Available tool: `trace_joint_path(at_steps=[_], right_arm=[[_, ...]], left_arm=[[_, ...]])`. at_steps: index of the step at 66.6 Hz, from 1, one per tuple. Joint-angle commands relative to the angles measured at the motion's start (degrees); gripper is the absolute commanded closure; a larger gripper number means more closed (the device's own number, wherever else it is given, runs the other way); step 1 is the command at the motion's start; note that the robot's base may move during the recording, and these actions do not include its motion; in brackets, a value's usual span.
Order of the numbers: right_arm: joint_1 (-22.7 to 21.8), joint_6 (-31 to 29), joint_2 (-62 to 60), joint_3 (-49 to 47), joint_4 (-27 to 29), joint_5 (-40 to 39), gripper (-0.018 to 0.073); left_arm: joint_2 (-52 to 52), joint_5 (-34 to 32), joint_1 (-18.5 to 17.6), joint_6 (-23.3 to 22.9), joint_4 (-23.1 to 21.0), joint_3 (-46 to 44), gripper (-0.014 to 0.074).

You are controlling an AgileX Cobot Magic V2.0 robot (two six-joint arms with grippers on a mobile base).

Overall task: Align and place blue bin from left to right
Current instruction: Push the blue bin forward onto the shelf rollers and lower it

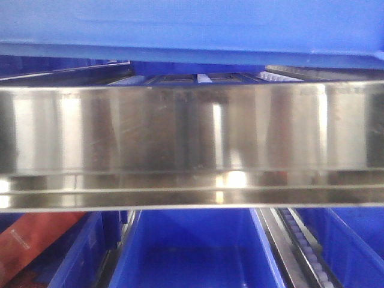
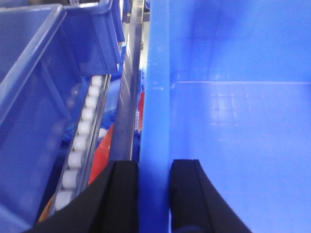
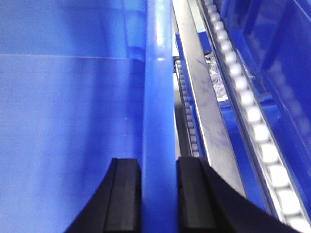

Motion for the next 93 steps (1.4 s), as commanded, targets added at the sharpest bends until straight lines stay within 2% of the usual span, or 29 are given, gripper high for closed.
trace_joint_path(at_steps=[1,43,59,79,90,93], right_arm=[[0.94,-0.32,-0.45,-0.49,1.61,-12.10,0.0638],[0.94,-0.32,-0.45,-0.49,1.61,-12.21,0.0638],[0.94,-0.32,-0.45,-0.49,1.61,-16.89,0.0638],[0.94,-0.32,-0.45,-0.49,1.61,-16.63,0.0638],[0.94,0.09,-0.34,-0.49,1.61,-16.77,0.0636],[0.81,0.60,-0.20,-0.60,1.61,-16.77,0.0629]], left_arm=[[-0.45,-11.77,-1.33,-0.85,-0.76,-0.82,0.0707],[-0.45,-11.77,-1.33,-0.85,-0.76,-0.82,0.0707],[-0.45,-11.99,-1.33,-0.85,-0.68,-0.82,0.0707],[-0.45,-11.99,-1.33,-0.85,-0.68,-0.82,0.0707],[-0.45,-11.06,-1.20,-0.85,-3.96,-0.93,0.0707],[-0.45,-11.18,-0.24,-0.85,-6.72,-1.02,0.0707]])
